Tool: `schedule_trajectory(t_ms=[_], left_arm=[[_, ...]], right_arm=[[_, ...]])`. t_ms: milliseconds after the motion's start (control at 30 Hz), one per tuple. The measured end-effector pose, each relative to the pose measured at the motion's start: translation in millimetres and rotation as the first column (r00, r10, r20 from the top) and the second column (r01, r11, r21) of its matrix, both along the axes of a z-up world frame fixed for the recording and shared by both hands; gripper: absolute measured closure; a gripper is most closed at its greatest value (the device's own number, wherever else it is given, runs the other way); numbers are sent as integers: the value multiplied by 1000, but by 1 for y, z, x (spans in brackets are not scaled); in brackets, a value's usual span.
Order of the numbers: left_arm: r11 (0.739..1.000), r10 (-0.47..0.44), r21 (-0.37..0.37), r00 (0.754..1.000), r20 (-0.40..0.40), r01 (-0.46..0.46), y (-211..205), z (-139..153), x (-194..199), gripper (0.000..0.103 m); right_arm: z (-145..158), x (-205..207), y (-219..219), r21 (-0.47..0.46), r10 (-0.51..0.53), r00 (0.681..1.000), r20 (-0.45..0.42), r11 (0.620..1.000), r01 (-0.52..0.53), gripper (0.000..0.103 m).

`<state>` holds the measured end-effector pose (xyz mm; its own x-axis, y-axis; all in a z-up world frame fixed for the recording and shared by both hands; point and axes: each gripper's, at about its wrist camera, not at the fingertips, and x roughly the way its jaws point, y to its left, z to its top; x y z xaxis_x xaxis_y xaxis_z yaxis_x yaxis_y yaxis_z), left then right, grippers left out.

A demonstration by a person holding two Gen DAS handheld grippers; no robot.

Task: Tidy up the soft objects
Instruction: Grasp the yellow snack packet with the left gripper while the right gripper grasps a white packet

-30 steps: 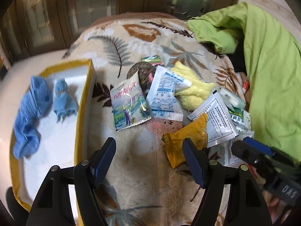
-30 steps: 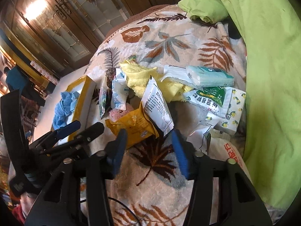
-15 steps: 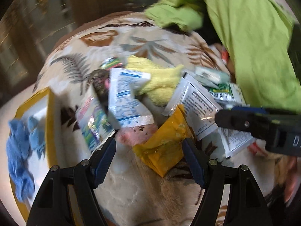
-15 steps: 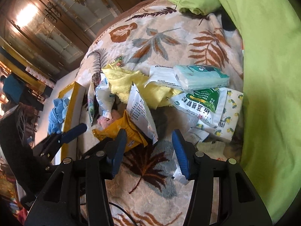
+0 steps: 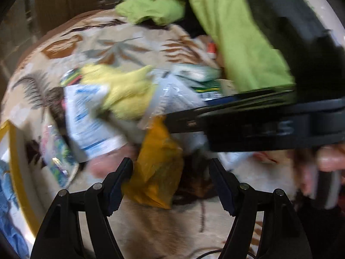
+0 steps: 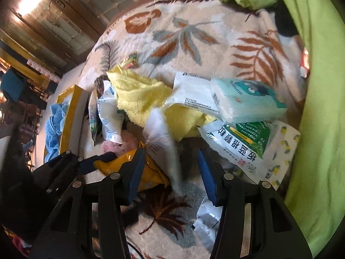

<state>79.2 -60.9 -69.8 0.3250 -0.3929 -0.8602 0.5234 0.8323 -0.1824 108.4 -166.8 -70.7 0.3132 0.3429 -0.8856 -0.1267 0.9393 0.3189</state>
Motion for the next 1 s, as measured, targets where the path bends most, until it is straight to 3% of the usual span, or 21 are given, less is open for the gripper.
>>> schedule_trajectory(t_ms=[67, 167, 233, 333, 633, 767, 833, 1000], left_arm=[[1000, -17, 12, 1000, -24, 18, -6, -6, 0, 31], [999, -2, -35, 998, -59, 0, -6, -13, 3, 37], [998, 30, -60, 996, -87, -36, -3, -17, 7, 59], [993, 69, -87, 989, -128, -81, 4, -22, 5, 60], [988, 119, -81, 983, -136, -131, 17, -21, -16, 61], [991, 113, -59, 985, -130, -121, 15, -21, -21, 59], [991, 114, -54, 986, -125, -122, 16, -21, -26, 58], [984, 151, -71, 980, -129, -161, 19, -23, -27, 61]], right_arm=[[-3, -1, 2, -9, 16, 1000, 2, 1000, -16, 55], [-4, -3, 3, -45, 26, 999, 23, 999, -25, 74], [-4, -3, 1, -38, 21, 999, 24, 999, -20, 88], [-9, -3, -3, -2, 21, 1000, 0, 1000, -21, 93], [-3, -13, 0, 51, 46, 999, 17, 998, -47, 95], [-10, -3, 12, -11, 79, 997, -1, 997, -79, 93], [-14, 4, 18, -3, 97, 995, -26, 995, -97, 86], [-15, 4, 36, -72, 170, 985, -30, 983, -172, 91]])
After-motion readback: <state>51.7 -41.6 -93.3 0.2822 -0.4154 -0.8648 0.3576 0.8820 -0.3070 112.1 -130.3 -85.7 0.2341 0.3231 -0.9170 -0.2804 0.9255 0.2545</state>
